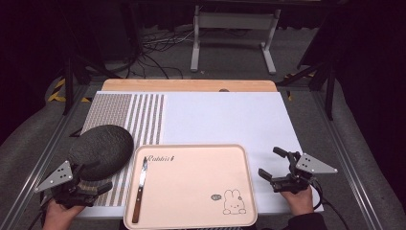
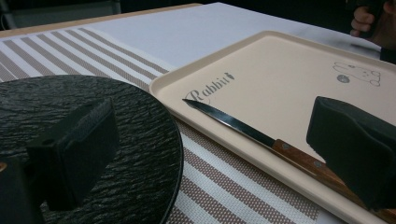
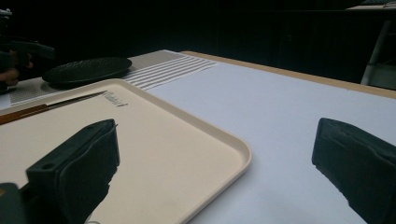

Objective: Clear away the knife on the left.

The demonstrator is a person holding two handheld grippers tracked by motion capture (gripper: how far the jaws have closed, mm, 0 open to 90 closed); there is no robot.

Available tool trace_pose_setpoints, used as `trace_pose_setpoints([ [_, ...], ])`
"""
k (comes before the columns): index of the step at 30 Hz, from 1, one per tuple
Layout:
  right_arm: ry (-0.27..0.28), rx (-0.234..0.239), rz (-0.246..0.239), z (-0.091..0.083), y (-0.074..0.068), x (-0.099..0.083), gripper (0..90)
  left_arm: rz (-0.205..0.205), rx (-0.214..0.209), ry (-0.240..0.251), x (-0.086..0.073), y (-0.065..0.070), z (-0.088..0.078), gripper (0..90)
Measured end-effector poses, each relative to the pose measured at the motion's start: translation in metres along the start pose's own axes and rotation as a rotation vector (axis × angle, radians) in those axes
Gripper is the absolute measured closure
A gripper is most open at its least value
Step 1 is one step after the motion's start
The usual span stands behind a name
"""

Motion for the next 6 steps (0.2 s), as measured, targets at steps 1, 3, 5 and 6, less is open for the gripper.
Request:
trace_pose_setpoints([
  [1,0.0,-0.001,0.0,-0.0001,0.0001,0.0,1.7,-0.003,0.002,0.001,0.0,-0.0004,-0.0003,3.4],
  [3,0.001,-0.004,0.001,-0.0003,0.0002,0.0,1.7,-0.016,0.01,0.008,-0.0002,-0.0017,-0.0012,3.4],
  [5,0.001,-0.009,0.002,-0.0005,0.0003,0.0,1.6,-0.025,0.012,0.014,-0.0003,-0.0023,-0.0018,3.3],
  [6,0.001,-0.01,0.002,-0.0006,0.0004,0.0001,1.7,-0.025,0.012,0.014,-0.0003,-0.0023,-0.0018,3.3],
])
Point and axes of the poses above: each handheld gripper's, and its own axes: z roughly forward along the jaws, x roughly out of its top, y roughly to its right, the point moved 2 cm from there along z, roughly forward along the jaws, and after that the axes turned 1 degree about -y, right-handed, at the moved point
